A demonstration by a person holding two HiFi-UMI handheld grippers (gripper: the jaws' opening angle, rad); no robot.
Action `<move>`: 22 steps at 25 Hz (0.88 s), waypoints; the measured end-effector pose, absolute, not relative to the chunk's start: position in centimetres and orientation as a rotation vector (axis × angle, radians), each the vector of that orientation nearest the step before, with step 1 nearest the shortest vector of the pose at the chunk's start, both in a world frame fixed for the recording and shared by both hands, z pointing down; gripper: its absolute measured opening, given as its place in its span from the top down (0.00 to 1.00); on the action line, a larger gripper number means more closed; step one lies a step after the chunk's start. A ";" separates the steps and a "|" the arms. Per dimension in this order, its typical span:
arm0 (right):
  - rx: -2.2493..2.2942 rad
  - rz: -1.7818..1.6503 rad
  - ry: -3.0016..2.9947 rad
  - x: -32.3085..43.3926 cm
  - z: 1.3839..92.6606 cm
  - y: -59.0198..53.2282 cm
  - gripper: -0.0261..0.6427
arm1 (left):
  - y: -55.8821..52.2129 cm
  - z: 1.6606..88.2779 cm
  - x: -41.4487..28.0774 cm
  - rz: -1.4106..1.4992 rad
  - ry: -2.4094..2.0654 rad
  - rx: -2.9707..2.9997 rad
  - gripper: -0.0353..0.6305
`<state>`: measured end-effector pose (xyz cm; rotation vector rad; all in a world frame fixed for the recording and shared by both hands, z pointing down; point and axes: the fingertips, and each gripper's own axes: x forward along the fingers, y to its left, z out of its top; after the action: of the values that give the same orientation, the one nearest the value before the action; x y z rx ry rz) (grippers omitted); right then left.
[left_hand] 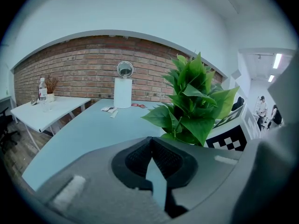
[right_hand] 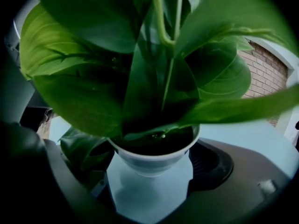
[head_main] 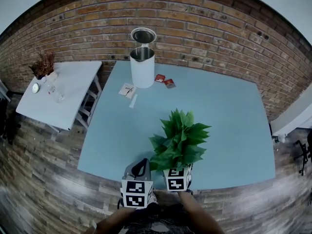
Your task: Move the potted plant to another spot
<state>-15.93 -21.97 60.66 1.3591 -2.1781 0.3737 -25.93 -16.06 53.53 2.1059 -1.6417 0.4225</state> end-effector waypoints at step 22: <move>1.271 0.355 -2.234 -13.6 61.0 -21.7 0.25 | -15.7 53.3 -22.1 0.426 -1.682 2.102 0.95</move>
<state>-13.60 -21.71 61.03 1.2709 -2.2345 0.3545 -22.06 -15.70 53.27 2.1020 -1.6822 0.4264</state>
